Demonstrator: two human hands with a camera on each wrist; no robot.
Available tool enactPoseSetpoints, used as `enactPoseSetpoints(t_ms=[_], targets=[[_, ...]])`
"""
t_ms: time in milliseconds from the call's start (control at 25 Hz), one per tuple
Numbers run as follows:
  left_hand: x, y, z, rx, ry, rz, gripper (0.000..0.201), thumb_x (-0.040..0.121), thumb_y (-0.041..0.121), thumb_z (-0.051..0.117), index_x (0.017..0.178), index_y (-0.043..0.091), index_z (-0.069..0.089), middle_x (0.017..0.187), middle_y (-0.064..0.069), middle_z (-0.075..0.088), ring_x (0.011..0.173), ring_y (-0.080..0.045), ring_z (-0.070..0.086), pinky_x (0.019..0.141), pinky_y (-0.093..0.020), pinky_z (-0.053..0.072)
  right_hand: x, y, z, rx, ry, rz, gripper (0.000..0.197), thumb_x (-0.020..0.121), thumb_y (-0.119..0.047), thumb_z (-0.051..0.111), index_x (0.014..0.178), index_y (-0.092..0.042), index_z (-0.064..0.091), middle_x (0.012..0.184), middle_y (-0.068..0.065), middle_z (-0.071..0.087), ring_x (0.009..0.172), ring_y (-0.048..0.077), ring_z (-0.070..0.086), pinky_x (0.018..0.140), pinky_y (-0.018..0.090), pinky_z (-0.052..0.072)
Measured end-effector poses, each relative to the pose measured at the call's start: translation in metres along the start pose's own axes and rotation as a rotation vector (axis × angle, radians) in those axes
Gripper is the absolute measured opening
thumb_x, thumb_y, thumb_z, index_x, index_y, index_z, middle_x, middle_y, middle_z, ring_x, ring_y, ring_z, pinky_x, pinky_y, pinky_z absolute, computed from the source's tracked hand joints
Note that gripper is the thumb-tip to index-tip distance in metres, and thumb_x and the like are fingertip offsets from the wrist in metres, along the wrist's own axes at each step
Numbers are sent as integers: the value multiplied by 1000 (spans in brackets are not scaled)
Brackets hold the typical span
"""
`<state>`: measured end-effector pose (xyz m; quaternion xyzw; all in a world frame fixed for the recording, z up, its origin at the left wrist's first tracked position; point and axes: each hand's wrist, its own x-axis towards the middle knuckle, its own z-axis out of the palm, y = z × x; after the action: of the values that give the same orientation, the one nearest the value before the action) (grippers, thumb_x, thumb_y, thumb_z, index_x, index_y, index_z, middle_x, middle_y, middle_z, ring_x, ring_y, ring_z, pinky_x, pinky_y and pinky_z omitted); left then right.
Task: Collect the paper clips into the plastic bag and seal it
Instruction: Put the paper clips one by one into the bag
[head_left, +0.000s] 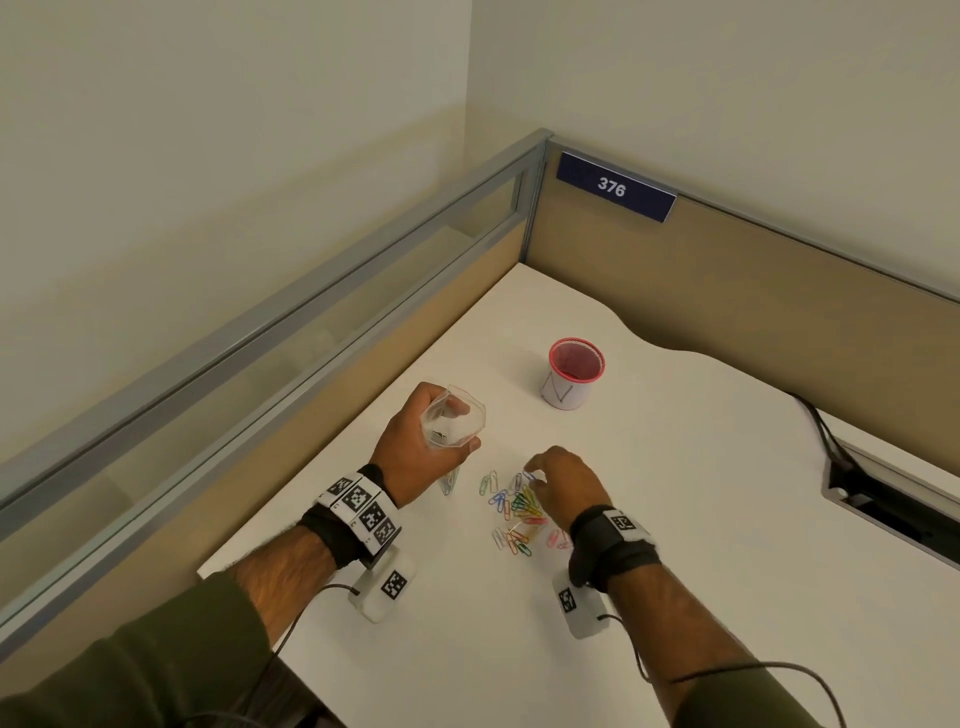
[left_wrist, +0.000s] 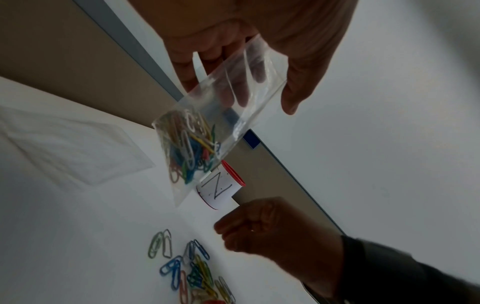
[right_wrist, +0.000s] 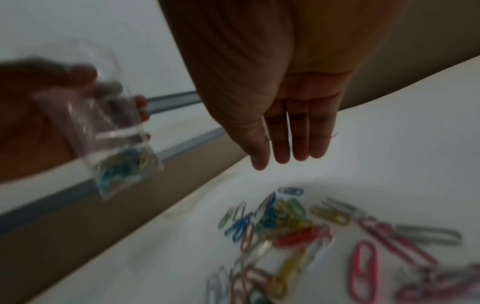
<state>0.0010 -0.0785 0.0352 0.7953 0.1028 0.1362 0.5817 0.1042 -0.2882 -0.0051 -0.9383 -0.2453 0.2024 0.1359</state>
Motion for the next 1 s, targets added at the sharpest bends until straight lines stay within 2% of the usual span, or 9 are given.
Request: enactPoseSetpoints(t_ms=[200,280,400,480,560,640,800,880,1000], targets=[[1,-2,-8,7,24,2,47,71,39,79,107,20,56,108,7,65,112,-10,61,105,-37,47,20,-38,27,-129,-72,-274,33,91,-17,58,123,-21,62,128,3,55,121,25,46,100,36,44],[3,0,-7,3,30,7,46,72,35,80,107,20,56,107,9,65,111,-8,61,105,-35,46,24,-39,37,-184,-126,-273,33,89,-19,57,122,-21,60,125,5,53,117,27,48,97,38,46],[4,2,-5,-9,39,2,43,75,24,82,109,17,56,107,9,64,112,-7,60,105,-33,46,19,-22,44,-209,-116,-237,27,91,-25,48,114,-17,58,113,5,52,108,28,51,88,37,48],[5,3,-1,-18,30,-7,42,76,18,83,109,16,56,108,7,64,113,-8,60,104,-33,46,11,-7,38,-247,-99,-225,21,90,-17,50,108,-13,61,111,7,53,107,28,50,83,35,49],[5,4,3,-19,19,-11,43,77,16,83,109,16,55,109,5,64,114,-10,60,104,-33,46,1,8,27,-204,-71,-184,21,88,-14,56,108,-14,63,113,5,55,109,25,51,84,35,50],[4,5,8,-19,14,-11,43,77,16,83,109,15,54,110,4,64,115,-12,60,104,-34,47,-11,15,20,-120,-41,-171,25,88,-19,60,112,-18,65,119,2,56,113,22,50,90,35,50],[4,7,16,-7,-21,-5,45,76,20,83,110,18,53,110,4,64,115,-15,60,105,-40,47,-29,-2,32,-130,-60,-349,32,87,-24,65,119,-27,64,129,-1,53,121,18,45,101,33,43],[3,10,18,-12,-32,-1,46,75,25,83,109,19,53,110,5,64,115,-14,60,105,-42,48,-30,-15,45,-166,-84,-407,30,86,-22,66,116,-26,65,127,0,54,117,20,46,99,35,44],[5,10,17,-19,-25,25,47,71,33,81,108,21,53,110,5,65,114,-13,61,105,-43,47,-27,-19,54,-202,-90,-414,17,89,-17,60,104,-18,67,111,5,58,104,25,51,87,39,49]])
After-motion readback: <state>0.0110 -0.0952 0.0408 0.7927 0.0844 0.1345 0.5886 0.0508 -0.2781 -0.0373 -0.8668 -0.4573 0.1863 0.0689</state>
